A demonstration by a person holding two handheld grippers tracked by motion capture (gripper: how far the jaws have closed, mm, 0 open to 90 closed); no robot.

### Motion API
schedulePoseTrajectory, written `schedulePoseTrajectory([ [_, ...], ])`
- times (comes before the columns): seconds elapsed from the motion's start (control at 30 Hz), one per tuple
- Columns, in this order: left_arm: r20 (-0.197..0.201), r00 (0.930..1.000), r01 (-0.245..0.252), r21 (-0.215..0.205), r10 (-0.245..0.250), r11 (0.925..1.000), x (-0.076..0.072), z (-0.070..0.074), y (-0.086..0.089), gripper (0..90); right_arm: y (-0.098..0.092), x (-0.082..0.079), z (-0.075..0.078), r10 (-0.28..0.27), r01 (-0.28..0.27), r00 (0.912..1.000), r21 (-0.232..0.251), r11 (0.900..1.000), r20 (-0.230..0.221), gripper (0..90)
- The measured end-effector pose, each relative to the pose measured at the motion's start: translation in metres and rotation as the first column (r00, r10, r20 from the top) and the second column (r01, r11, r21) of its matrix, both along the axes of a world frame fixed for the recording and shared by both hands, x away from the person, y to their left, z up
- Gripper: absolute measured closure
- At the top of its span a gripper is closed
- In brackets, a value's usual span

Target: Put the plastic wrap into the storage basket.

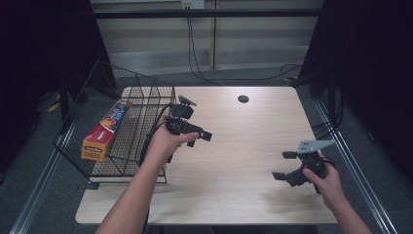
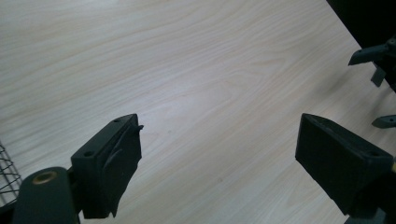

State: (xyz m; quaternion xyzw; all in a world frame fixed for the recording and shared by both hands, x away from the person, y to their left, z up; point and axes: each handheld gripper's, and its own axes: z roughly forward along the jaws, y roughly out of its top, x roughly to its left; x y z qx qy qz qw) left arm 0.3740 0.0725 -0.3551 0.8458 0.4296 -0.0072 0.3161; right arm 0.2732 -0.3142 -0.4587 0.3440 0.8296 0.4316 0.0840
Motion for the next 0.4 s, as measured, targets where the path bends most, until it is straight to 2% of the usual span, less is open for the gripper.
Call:
schedulePoseTrajectory([
  [0.2,0.015,0.9992,0.037,-0.004,-0.037,0.9993,-0.008,-0.016,-0.011,14.2,0.001,0.000,-0.001,-0.002,0.002,1.0000,-0.004,1.000,0.005,3.7],
  [0.27,0.026,0.9989,0.039,-0.011,-0.039,0.9992,-0.011,-0.021,-0.015,14.2,0.002,0.000,-0.002,-0.005,0.005,1.0000,-0.009,1.000,0.008,3.7],
  [0.3,0.023,0.9991,0.036,-0.027,-0.035,0.9990,-0.013,-0.025,-0.018,14.1,0.002,0.000,-0.002,-0.003,0.003,1.0000,-0.013,1.000,0.007,3.7],
  [0.33,0.026,0.9984,0.050,-0.020,-0.049,0.9986,-0.015,-0.028,-0.020,13.9,0.002,0.000,-0.003,0.002,-0.002,1.0000,-0.014,1.000,0.004,3.7],
  [0.4,0.033,0.9985,0.044,-0.031,-0.043,0.9985,-0.018,-0.033,-0.024,13.8,0.004,0.000,-0.004,0.002,-0.002,1.0000,-0.018,1.000,0.003,3.7],
])
